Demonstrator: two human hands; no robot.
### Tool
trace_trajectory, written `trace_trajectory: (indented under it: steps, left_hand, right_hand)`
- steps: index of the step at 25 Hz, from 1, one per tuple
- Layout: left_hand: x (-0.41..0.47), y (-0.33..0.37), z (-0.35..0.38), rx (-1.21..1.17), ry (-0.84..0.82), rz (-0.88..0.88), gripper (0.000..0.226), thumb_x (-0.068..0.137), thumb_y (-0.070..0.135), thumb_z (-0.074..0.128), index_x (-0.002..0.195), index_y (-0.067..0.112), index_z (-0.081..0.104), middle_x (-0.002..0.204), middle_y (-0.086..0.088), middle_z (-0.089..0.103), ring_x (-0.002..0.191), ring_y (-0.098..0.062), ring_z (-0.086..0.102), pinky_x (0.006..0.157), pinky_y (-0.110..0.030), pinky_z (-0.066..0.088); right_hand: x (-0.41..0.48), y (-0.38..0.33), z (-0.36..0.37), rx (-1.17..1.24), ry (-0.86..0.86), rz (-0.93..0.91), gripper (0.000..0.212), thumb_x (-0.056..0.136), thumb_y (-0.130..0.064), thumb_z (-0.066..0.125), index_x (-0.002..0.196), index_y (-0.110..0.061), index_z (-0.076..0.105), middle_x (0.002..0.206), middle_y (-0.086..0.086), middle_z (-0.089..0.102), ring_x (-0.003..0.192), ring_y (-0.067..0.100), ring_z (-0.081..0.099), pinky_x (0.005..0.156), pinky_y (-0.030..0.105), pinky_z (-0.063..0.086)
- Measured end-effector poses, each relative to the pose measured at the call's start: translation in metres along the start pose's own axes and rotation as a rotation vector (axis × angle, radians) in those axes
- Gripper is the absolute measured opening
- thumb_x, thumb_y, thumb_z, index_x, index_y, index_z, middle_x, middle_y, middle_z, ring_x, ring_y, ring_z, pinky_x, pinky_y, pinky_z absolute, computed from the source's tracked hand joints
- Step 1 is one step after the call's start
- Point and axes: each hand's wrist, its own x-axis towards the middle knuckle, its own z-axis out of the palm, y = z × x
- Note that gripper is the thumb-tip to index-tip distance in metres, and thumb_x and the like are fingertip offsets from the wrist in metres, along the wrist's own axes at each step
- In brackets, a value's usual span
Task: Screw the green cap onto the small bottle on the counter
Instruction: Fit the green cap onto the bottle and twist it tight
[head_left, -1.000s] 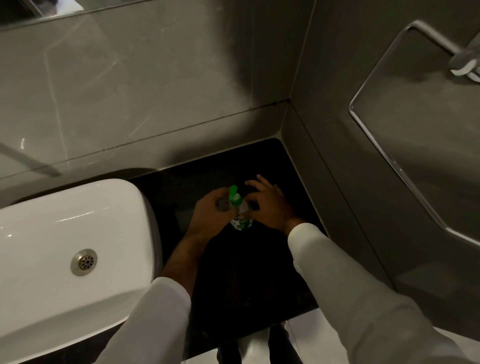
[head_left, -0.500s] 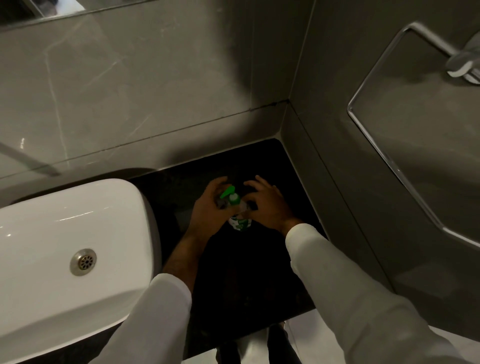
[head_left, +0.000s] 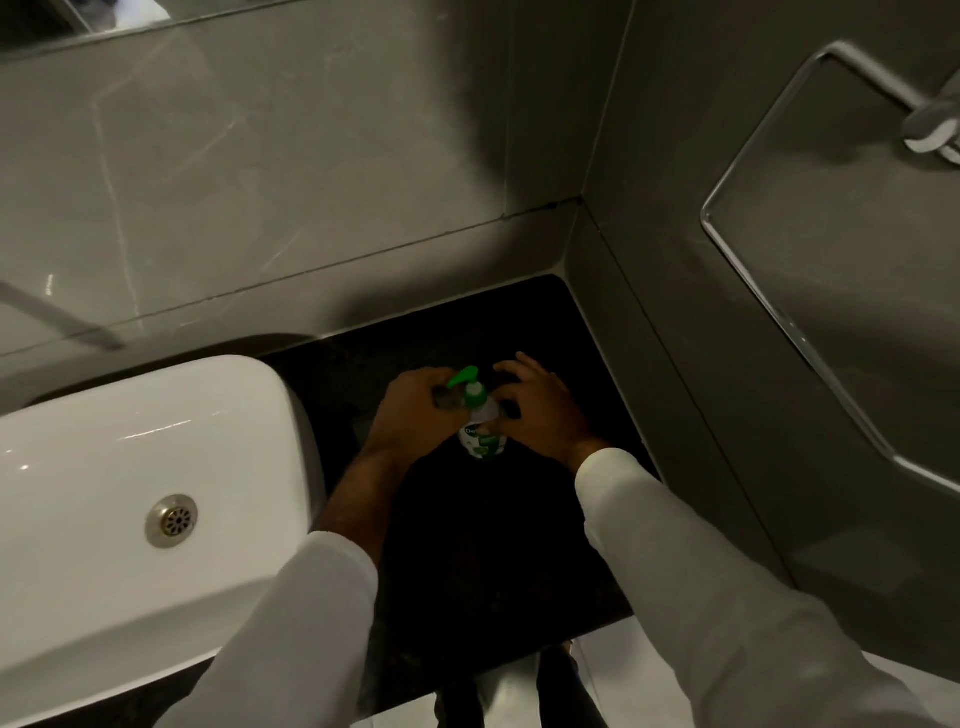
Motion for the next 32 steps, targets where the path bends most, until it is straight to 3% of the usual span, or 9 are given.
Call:
trace_trajectory:
  steps: [3, 7, 13, 17, 21, 24, 27, 30, 32]
  left_hand:
    - [0.0, 0.008, 0.002, 0.096, 0.04, -0.039, 0.039, 0.074, 0.051, 0.082, 0.09, 0.016, 0.076, 0.079, 0.001, 0.074, 0.073, -0.015, 0.072, 0.065, -0.035, 0.059]
    - [0.003, 0.015, 0.004, 0.353, 0.06, 0.025, 0.029, 0.08, 0.05, 0.08, 0.081, 0.023, 0.07, 0.078, 0.008, 0.057, 0.1, -0.024, 0.061, 0.085, -0.046, 0.051]
    - [0.005, 0.006, 0.006, 0.332, 0.038, 0.139, 0.036, 0.081, 0.048, 0.077, 0.102, 0.019, 0.076, 0.1, 0.0, 0.072, 0.111, -0.025, 0.058, 0.094, -0.059, 0.047]
    - [0.003, 0.003, -0.001, 0.292, -0.014, 0.114, 0.044, 0.077, 0.056, 0.072, 0.103, 0.021, 0.075, 0.097, 0.005, 0.068, 0.114, -0.023, 0.056, 0.095, -0.056, 0.048]
    - [-0.002, 0.012, -0.019, 0.341, 0.051, 0.089, 0.059, 0.072, 0.075, 0.066, 0.111, 0.03, 0.073, 0.087, 0.014, 0.063, 0.099, -0.01, 0.055, 0.085, -0.036, 0.051]
    - [0.005, 0.032, -0.031, 0.446, 0.106, 0.064, 0.035, 0.082, 0.064, 0.066, 0.103, 0.038, 0.076, 0.089, 0.012, 0.075, 0.098, -0.014, 0.064, 0.088, -0.04, 0.054]
    - [0.014, 0.048, -0.036, 0.421, -0.019, -0.106, 0.017, 0.083, 0.056, 0.071, 0.089, 0.041, 0.075, 0.096, 0.014, 0.076, 0.097, -0.015, 0.068, 0.093, -0.047, 0.055]
    - [0.019, 0.05, -0.028, 0.268, -0.024, -0.238, 0.018, 0.081, 0.047, 0.08, 0.078, 0.031, 0.073, 0.085, 0.008, 0.077, 0.085, -0.015, 0.072, 0.083, -0.041, 0.061]
    - [0.018, 0.049, -0.021, 0.157, -0.002, -0.296, 0.019, 0.081, 0.04, 0.083, 0.077, 0.026, 0.071, 0.08, 0.003, 0.078, 0.078, -0.014, 0.074, 0.067, -0.031, 0.06]
  right_hand:
    - [0.002, -0.007, 0.001, -0.034, -0.009, -0.018, 0.032, 0.086, -0.039, 0.073, 0.111, -0.019, 0.075, 0.157, -0.005, 0.04, 0.155, 0.021, 0.013, 0.123, 0.059, 0.012]
    - [-0.001, -0.007, -0.002, -0.043, -0.026, -0.002, 0.037, 0.086, -0.038, 0.073, 0.118, -0.02, 0.073, 0.158, -0.005, 0.038, 0.155, 0.021, 0.011, 0.124, 0.058, 0.009]
    - [-0.001, -0.005, -0.003, -0.048, -0.03, -0.028, 0.04, 0.085, -0.038, 0.074, 0.121, -0.021, 0.071, 0.156, -0.006, 0.042, 0.155, 0.02, 0.014, 0.123, 0.059, 0.01]
    - [-0.001, -0.004, -0.001, -0.067, -0.023, -0.029, 0.039, 0.083, -0.039, 0.075, 0.119, -0.024, 0.072, 0.155, -0.007, 0.043, 0.155, 0.021, 0.015, 0.122, 0.062, 0.009]
    - [0.0, -0.009, 0.0, -0.068, -0.043, -0.008, 0.041, 0.083, -0.044, 0.074, 0.12, -0.026, 0.072, 0.155, -0.008, 0.042, 0.155, 0.019, 0.014, 0.121, 0.063, 0.008]
    - [0.0, -0.009, -0.001, -0.081, -0.049, 0.006, 0.042, 0.082, -0.044, 0.075, 0.119, -0.025, 0.072, 0.154, -0.008, 0.042, 0.154, 0.02, 0.014, 0.121, 0.063, 0.008]
    - [-0.002, -0.009, -0.001, -0.077, -0.048, 0.014, 0.042, 0.081, -0.045, 0.075, 0.117, -0.024, 0.073, 0.154, -0.008, 0.043, 0.154, 0.021, 0.015, 0.121, 0.064, 0.009]
    - [-0.003, -0.011, 0.0, -0.076, -0.042, 0.028, 0.041, 0.081, -0.045, 0.075, 0.118, -0.027, 0.072, 0.152, -0.009, 0.045, 0.154, 0.021, 0.016, 0.121, 0.065, 0.007]
    - [-0.004, -0.012, 0.0, -0.083, -0.049, 0.036, 0.041, 0.081, -0.045, 0.074, 0.118, -0.029, 0.071, 0.151, -0.009, 0.045, 0.154, 0.021, 0.017, 0.12, 0.066, 0.006]
